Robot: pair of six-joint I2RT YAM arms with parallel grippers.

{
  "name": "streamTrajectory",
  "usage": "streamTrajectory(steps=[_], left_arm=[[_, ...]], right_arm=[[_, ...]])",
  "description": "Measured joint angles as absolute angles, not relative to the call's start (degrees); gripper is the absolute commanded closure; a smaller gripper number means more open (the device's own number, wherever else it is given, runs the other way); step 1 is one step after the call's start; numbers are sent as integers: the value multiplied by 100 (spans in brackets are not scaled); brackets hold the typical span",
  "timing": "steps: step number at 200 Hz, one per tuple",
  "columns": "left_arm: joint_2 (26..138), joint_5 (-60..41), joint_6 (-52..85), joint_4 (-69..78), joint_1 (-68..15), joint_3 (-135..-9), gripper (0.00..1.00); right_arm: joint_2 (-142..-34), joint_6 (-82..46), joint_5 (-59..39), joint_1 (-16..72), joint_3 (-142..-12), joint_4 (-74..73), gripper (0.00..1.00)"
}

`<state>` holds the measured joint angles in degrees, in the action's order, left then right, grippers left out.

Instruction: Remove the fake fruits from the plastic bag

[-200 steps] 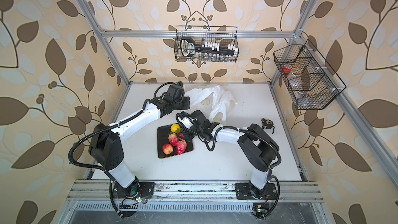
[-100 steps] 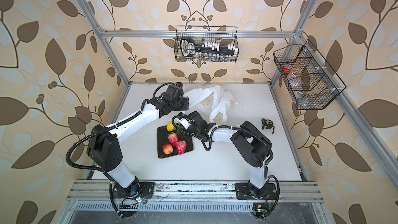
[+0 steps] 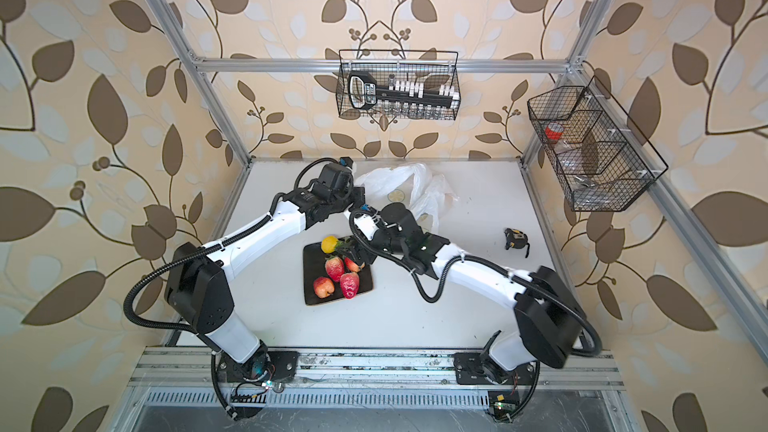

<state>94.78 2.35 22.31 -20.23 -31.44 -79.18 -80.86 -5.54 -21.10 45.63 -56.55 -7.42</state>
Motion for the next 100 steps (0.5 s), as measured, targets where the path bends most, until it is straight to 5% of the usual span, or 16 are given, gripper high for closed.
streamTrajectory(steps=[36,100], left_arm=[[9424,130,2272,-1903,-3144,-7725,100],[8943,-110,2467,-1726,-3144,-7258,100]], right_arm=[[-7253,-1310,-1951,4456,-5603,-259,26],[-7137,-2980,884,3070,-7452,3288,5]])
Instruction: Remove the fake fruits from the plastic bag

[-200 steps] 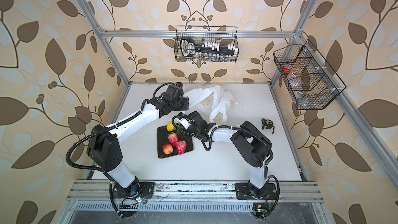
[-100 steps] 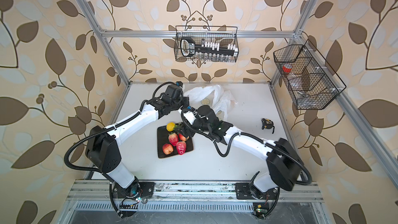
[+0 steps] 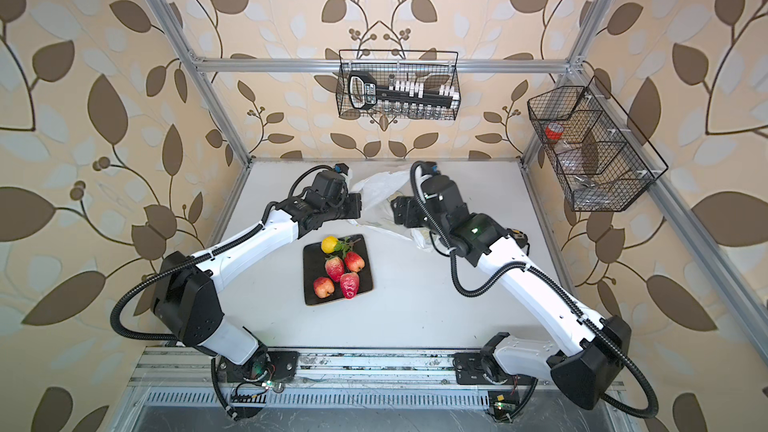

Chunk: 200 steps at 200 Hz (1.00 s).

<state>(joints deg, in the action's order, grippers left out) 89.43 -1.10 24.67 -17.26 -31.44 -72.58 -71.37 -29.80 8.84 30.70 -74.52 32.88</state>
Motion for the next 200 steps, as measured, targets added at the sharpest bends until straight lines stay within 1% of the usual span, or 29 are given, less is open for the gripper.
streamTrajectory(steps=[7,15,27,49,77,102,129,146,171,200], left_arm=[[8910,-128,2482,-1699,-3144,-7244,100],[8879,-154,2502,-1667,-3146,-7227,100],[8853,-178,2512,-1627,-3146,-7205,100],[8833,-283,2521,-1592,-3146,-7161,100],[8768,-412,2521,-1492,-3146,-7002,100],[8702,-449,2519,-1479,-3146,-6866,100],[8619,-456,2506,-1485,-3146,-6812,100],[8565,-458,2488,-1496,-3146,-6810,100],[8503,-456,2423,-1490,-3146,-6759,100],[8340,-432,2276,-1549,-3146,-6628,100]], right_arm=[[-7166,-2993,963,2799,-7599,3485,2],[-7218,-3006,1037,2497,-7734,3686,1],[-7352,-2947,1004,2154,-7891,3911,1],[-7817,-2884,624,1577,-8147,4134,1],[-8348,-2827,191,1127,-8405,4316,1],[-8429,-2969,-178,613,-8416,4252,3],[-8628,-3669,-523,-152,-8217,3564,6],[-9111,-4141,-687,-283,-8162,3094,7],[-10121,-4735,-939,-242,-8180,2484,10],[-11133,-5290,-1079,-158,-8298,2097,14]])
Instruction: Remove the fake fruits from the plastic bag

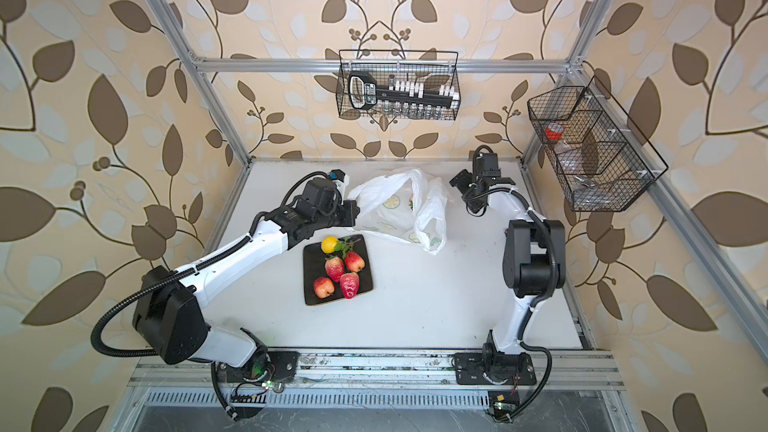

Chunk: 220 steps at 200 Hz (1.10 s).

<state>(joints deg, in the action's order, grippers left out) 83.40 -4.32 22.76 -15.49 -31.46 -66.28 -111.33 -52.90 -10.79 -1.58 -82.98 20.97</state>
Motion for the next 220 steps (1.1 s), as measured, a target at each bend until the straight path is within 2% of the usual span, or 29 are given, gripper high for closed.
streamTrajectory(steps=[23,83,108,122,131,153,186,211,220], left_arm=[[8329,-386,2154,-1586,-3146,-6628,100],[8329,-381,2132,-1865,-3146,-6630,100],[8350,-360,2132,-1951,-3146,-6637,100],[8403,-333,2132,-1951,-3146,-6646,100],[8425,-298,2132,-1959,-3146,-6646,100],[8431,-255,2132,-1957,-3144,-6646,100],[8431,-252,2132,-1957,-3146,-6646,100],[8431,-239,2132,-1959,-3146,-6646,100],[8431,-220,2132,-1959,-3146,-6646,100]], right_arm=[[-11528,-5640,-1098,-51,-8337,1826,20],[-11885,-6342,-1433,102,-8335,849,49],[-11885,-6455,-1588,106,-8335,694,44],[-11878,-6469,-1610,106,-8285,655,29],[-11854,-6545,-1601,106,-8219,663,25],[-11797,-6558,-1573,108,-8097,760,25],[-11793,-6742,-1699,143,-8075,657,49],[-11806,-6912,-1726,200,-8084,495,84],[-11817,-6899,-1739,213,-8093,443,92]])
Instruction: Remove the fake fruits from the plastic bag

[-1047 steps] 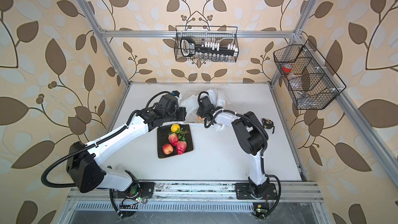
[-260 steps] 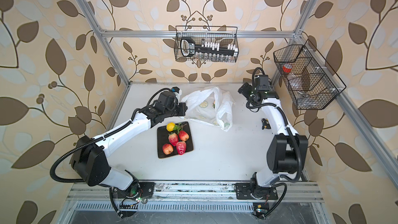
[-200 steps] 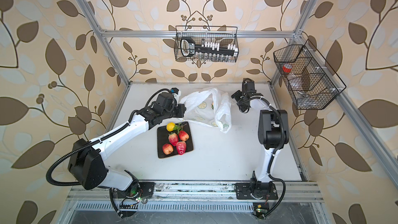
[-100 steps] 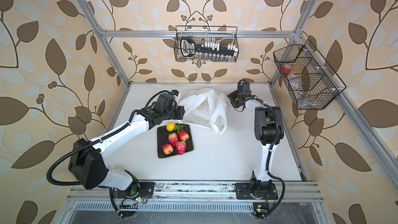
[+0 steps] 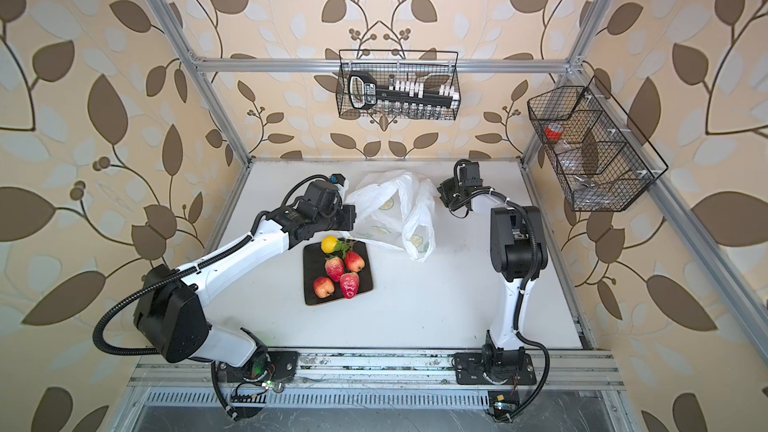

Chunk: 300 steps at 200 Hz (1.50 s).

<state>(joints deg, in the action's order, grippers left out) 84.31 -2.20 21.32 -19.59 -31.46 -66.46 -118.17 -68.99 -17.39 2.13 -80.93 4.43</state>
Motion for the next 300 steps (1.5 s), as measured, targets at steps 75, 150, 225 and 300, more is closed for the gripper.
streamTrajectory(steps=[75,150,225,300], left_arm=[[8217,303,2648,-1374,-3144,-6082,100],[8525,298,3264,-274,-3159,-5802,100],[8934,143,3358,191,-3262,-5787,100],[8838,-38,3166,180,-3498,-5741,100]], right_arm=[[-11491,-6724,-1953,226,-8191,578,100],[-10051,-5948,-1782,613,-8759,1122,100],[-10051,-5494,-1225,414,-8672,1599,100],[-10676,-4744,-478,78,-8261,1935,36]])
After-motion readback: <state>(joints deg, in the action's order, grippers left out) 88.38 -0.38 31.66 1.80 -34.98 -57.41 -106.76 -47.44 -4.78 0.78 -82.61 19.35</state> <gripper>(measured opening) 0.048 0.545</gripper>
